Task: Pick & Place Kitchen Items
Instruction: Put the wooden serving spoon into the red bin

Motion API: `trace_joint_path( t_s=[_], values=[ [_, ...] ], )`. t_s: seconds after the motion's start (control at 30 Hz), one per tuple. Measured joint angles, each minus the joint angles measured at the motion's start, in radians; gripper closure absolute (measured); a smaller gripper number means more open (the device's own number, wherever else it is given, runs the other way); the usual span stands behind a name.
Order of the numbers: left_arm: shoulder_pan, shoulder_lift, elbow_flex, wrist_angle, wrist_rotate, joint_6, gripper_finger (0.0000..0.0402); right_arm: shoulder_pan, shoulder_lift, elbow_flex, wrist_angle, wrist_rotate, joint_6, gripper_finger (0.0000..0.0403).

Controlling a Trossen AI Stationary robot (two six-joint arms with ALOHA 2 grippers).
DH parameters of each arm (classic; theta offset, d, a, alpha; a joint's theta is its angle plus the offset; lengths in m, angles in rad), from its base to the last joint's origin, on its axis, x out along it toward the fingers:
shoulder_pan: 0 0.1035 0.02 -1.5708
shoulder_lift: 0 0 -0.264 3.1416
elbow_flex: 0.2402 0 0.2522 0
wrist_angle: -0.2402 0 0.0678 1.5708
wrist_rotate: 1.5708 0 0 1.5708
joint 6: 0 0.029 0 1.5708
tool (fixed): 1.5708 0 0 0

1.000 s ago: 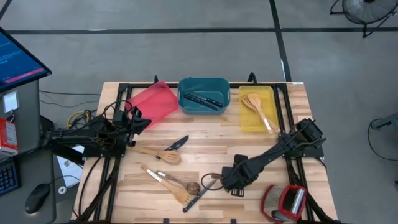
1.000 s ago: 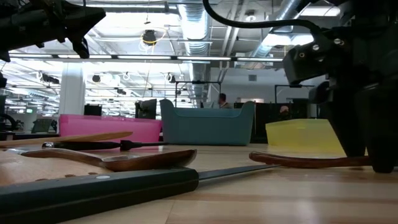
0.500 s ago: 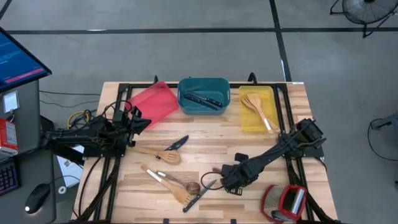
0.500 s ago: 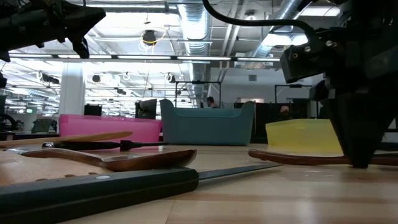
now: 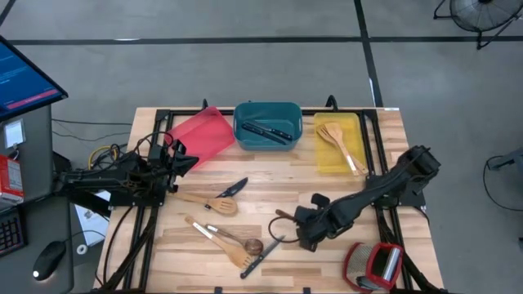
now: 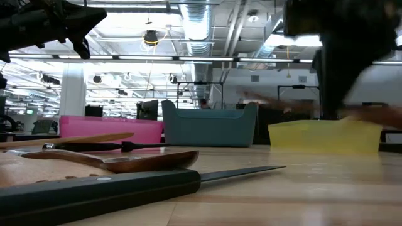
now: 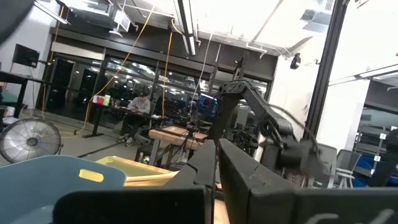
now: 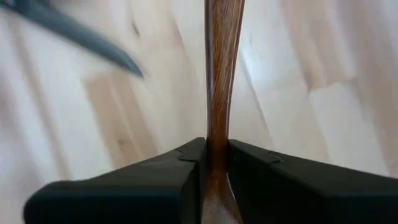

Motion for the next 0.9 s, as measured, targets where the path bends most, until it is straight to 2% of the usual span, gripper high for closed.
trace_joint_path(
  t_s=[0.23, 0.53, 0.9],
  values=[
    [0.000, 0.000, 0.000, 0.000, 0.000, 0.000, 0.0399, 0.029, -0.155, 0.001, 0.098, 0.141, -0.016, 0.0348],
    [0.000, 0.000, 0.000, 0.000, 0.000, 0.000, 0.0399, 0.074, -0.295, 0.003, 0.293, 0.298, -0.159, 0.0347],
    [0.000, 0.000, 0.000, 0.000, 0.000, 0.000, 0.0399, 0.095, -0.319, 0.004, 0.347, 0.334, -0.218, 0.0346]
  ],
)
